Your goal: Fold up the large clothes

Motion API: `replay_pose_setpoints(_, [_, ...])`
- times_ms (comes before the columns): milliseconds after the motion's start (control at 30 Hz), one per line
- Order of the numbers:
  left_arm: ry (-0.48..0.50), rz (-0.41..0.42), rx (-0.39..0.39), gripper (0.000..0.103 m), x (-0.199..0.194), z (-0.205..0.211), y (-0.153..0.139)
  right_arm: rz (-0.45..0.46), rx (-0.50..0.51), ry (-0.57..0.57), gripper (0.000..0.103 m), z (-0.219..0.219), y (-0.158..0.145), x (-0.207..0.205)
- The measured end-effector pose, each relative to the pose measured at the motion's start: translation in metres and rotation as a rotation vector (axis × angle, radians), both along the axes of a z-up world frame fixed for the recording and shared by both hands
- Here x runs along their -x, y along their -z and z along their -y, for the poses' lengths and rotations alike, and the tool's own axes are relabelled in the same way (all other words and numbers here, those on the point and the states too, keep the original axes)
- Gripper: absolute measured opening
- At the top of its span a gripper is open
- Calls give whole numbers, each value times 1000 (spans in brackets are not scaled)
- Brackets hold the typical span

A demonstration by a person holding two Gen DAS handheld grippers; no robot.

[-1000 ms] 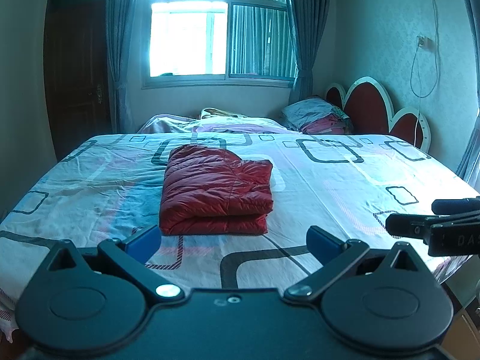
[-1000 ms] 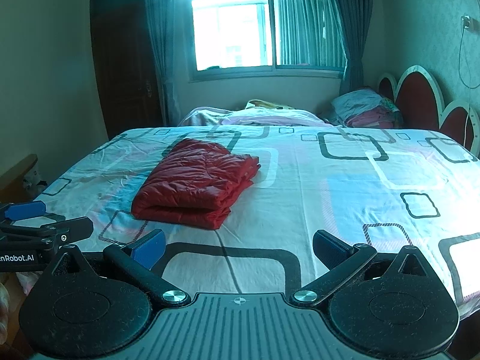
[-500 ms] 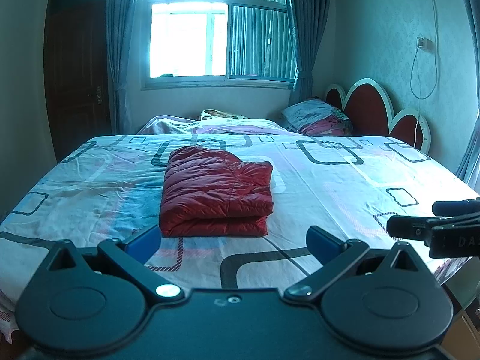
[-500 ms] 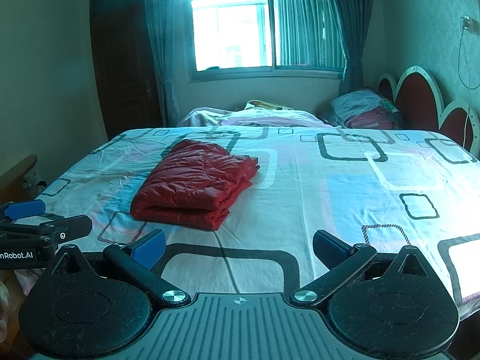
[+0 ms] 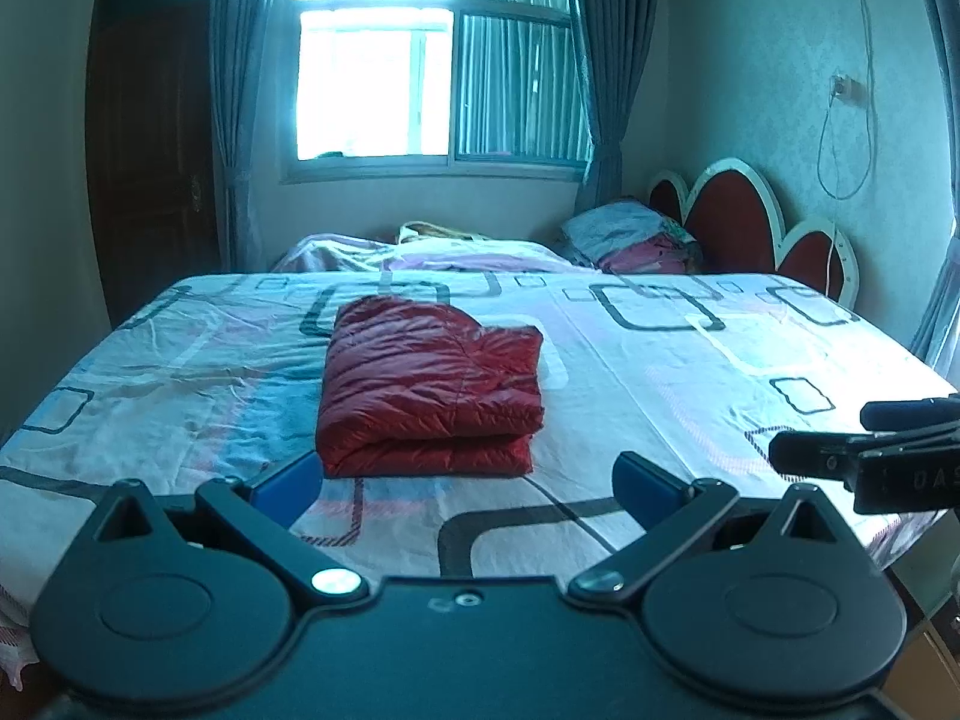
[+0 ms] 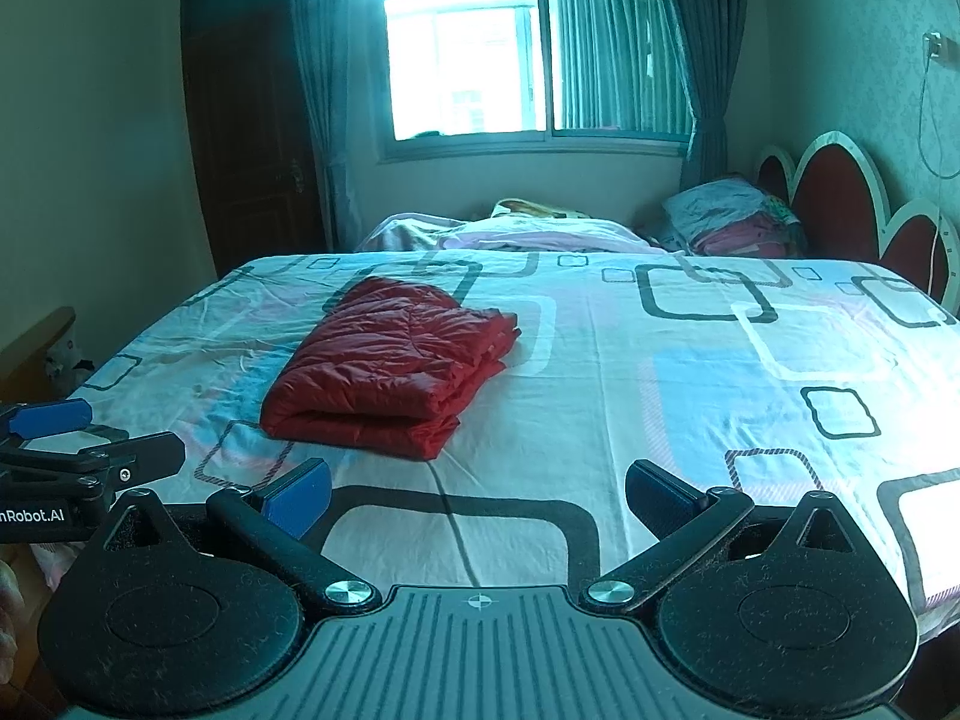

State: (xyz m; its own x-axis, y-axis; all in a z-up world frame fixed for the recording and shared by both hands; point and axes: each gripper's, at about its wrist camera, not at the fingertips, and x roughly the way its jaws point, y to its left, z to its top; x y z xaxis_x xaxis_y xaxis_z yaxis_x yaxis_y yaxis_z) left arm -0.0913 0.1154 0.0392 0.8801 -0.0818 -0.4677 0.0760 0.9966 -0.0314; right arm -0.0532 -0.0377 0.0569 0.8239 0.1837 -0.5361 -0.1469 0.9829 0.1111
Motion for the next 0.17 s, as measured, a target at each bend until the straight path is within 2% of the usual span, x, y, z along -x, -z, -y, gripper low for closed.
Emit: replay_pose_setpoints(167, [5,1,0,103,-2,1,0,0,0,-2,103,0,1,0])
